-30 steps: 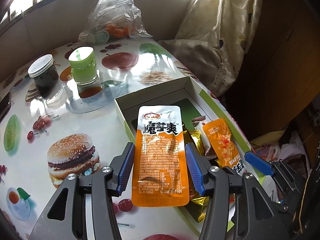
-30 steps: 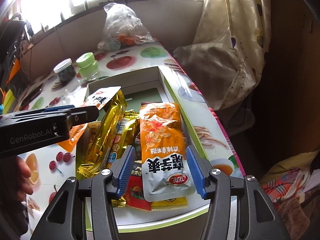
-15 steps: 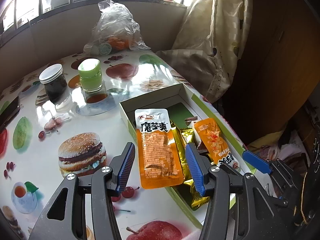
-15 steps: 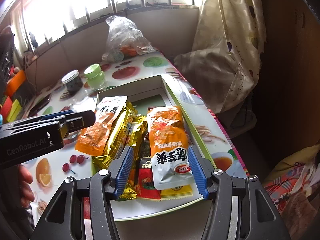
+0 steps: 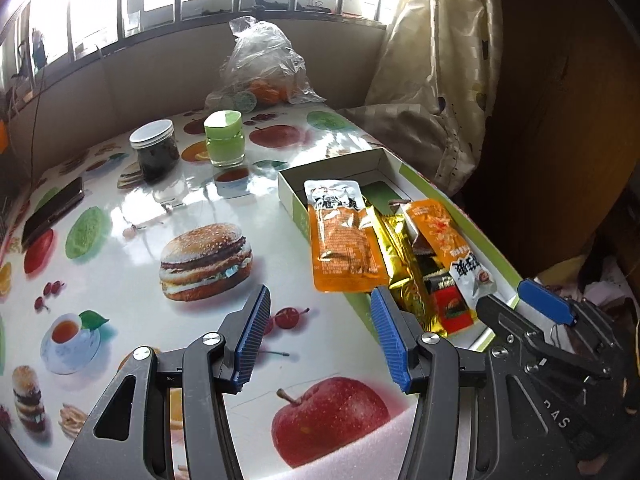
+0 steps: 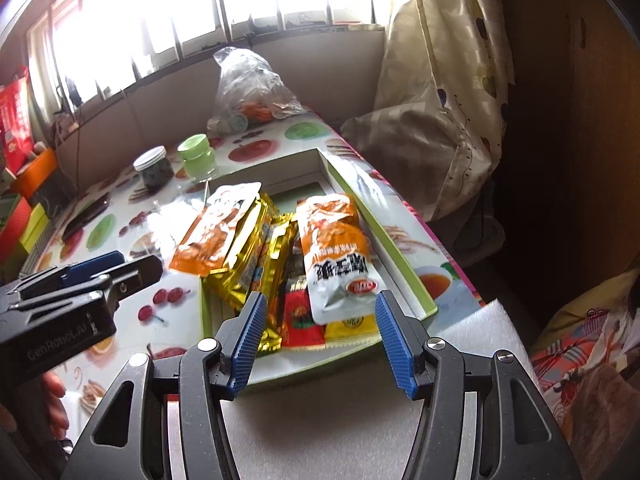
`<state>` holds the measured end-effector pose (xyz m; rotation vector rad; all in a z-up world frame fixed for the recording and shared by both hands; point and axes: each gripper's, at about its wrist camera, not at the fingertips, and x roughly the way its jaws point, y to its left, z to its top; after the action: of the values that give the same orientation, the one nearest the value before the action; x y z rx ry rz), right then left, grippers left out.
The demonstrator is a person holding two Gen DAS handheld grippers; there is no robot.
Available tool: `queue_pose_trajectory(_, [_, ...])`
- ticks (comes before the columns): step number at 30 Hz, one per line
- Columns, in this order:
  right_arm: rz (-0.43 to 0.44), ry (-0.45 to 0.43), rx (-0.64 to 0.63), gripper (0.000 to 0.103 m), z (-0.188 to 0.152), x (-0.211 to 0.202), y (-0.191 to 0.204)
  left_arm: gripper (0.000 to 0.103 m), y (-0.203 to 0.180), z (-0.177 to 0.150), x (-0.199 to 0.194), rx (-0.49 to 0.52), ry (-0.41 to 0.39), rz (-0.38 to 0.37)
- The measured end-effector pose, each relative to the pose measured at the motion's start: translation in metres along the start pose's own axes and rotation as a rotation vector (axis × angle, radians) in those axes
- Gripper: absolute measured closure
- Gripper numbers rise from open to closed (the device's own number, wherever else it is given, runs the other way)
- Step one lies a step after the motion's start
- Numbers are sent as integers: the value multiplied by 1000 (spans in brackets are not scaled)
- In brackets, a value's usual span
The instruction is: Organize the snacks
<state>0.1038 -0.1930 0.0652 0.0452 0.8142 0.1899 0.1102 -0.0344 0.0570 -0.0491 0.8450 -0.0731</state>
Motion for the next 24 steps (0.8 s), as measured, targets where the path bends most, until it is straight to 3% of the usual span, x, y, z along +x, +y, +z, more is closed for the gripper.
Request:
queue_pose_trajectory(13, [-29, 34, 25, 47, -46, -16, -8, 49, -6, -62, 1, 12, 84, 18])
queue_pose_trajectory(24, [-59, 52, 13, 46, -68, -11, -5, 49, -6, -78, 5, -5, 104, 16])
